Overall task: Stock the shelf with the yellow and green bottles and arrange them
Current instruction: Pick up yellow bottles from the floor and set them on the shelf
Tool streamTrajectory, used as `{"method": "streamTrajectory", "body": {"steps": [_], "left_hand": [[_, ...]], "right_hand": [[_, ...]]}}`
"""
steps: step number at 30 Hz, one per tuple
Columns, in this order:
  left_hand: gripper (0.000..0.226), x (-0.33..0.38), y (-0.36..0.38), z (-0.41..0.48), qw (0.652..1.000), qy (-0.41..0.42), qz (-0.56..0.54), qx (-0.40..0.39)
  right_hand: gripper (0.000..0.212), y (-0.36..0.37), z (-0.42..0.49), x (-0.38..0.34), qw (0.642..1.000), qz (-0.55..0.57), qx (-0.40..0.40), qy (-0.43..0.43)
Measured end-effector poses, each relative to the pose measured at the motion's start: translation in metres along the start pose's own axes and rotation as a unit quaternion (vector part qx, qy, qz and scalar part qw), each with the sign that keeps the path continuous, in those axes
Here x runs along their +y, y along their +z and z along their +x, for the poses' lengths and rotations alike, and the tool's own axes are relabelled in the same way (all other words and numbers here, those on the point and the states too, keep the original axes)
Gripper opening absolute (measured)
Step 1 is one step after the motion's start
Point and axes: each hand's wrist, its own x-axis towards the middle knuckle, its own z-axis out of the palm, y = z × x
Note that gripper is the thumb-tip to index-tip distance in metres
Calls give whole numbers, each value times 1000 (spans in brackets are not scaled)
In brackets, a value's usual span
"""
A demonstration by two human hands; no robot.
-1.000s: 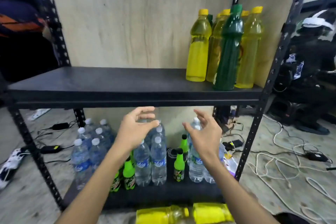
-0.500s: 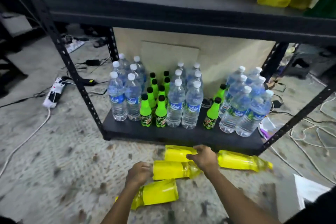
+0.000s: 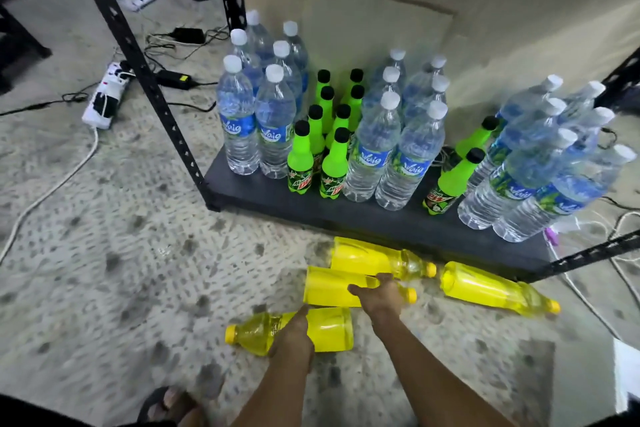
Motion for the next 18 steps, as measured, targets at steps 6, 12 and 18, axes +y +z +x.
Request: {"method": "streamTrajectory", "body": {"steps": [6, 12, 18], "left_hand": [[98, 3, 7, 25, 996, -34, -51, 61], [104, 4, 4, 25, 985, -12, 20, 170], [107, 12, -14, 14, 948, 120, 96, 277]], "right_hand": [[85, 10, 23, 11, 956, 225, 22, 185], [94, 21, 41, 13, 885, 360, -50, 292], [83, 41, 50, -3, 865, 365, -122, 323]]}}
